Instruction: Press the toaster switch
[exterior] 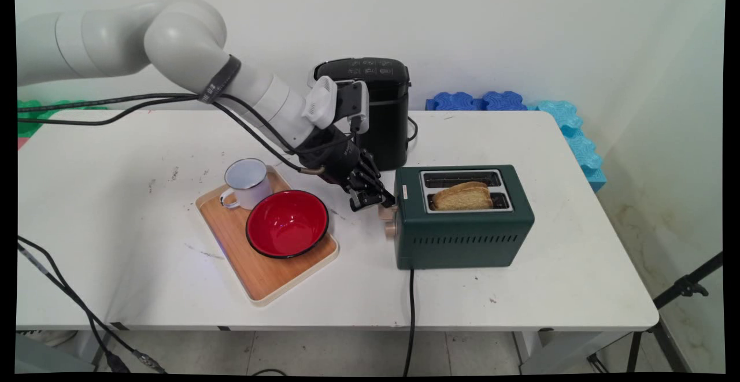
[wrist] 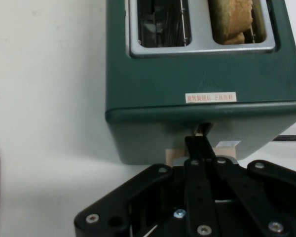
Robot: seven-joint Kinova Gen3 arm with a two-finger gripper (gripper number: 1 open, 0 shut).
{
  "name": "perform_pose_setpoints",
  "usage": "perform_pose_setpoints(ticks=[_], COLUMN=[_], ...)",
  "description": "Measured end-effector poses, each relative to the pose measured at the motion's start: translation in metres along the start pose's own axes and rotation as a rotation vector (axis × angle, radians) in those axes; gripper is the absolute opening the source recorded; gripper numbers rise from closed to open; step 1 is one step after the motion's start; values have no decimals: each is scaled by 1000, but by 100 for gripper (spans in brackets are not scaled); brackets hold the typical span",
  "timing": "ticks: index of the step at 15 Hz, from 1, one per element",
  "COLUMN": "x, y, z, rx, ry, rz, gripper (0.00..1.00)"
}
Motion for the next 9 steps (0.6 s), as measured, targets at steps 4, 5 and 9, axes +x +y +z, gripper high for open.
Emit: perform_pose_setpoints(ticks=[4,5,9], x=[-4,-4,-8], y=[0,0,1], z=[4,5,8], rx=[-2,-2,0], ry=[-1,-1,-1], rz=[-10,-12,-19], gripper=[0,0,0])
